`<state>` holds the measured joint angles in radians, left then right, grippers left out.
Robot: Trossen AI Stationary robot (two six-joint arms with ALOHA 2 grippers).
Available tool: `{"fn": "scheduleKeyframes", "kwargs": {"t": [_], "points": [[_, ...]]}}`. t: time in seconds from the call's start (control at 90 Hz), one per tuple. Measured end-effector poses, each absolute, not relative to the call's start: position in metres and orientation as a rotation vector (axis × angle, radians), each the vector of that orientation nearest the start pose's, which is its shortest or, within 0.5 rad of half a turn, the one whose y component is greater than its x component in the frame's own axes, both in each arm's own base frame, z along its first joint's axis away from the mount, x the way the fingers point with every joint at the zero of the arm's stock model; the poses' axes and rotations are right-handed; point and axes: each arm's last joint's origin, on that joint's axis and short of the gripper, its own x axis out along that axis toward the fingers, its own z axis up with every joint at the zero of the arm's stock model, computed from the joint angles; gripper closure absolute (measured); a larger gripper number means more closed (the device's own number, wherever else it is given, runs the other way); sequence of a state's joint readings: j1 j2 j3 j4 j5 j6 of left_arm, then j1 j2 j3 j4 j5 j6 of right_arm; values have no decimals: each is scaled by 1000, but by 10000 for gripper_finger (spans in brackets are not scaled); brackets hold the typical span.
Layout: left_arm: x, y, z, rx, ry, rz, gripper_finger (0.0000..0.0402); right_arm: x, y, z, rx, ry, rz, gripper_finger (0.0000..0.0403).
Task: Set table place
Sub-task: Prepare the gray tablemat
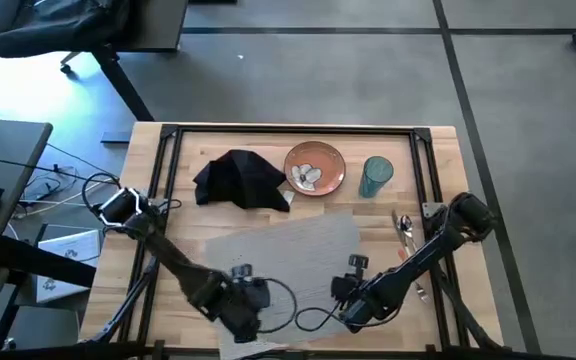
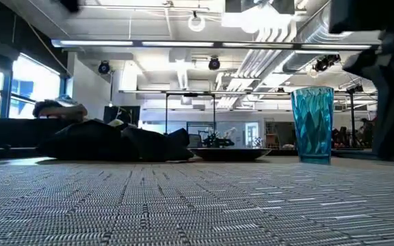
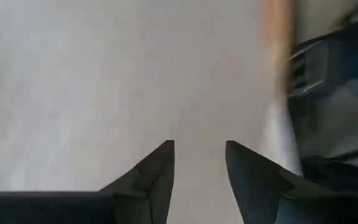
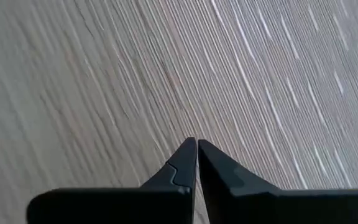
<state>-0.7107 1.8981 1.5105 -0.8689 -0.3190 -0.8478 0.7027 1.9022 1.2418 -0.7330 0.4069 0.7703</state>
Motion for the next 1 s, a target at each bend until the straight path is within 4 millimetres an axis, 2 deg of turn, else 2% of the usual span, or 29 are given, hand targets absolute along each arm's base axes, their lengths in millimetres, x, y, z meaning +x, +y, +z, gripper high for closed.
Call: {"fn": "scheduleKeyframes", "kwargs": {"t": [0.089,0.167,0.333,0.433,0.544,0.756,0.878,1.0], "points": [[281,-244,202,-122,1159,214,283,290,215,167,-87,1145,-154,403],[268,-240,182,-113,1182,277,284,298,203,167,-86,1194,-124,403],[250,-228,148,-78,1198,367,285,301,168,145,-42,1328,-130,403],[245,-219,136,-45,1219,378,285,295,159,134,2,1375,-149,403],[244,-213,131,-10,1224,373,285,285,162,124,73,1374,-177,403],[252,-198,130,126,1195,383,285,265,183,119,139,1374,-248,403],[261,-185,129,178,1188,410,285,261,192,121,133,1350,-268,403],[269,-174,130,205,1208,417,285,260,191,122,99,1332,-291,403]]}}
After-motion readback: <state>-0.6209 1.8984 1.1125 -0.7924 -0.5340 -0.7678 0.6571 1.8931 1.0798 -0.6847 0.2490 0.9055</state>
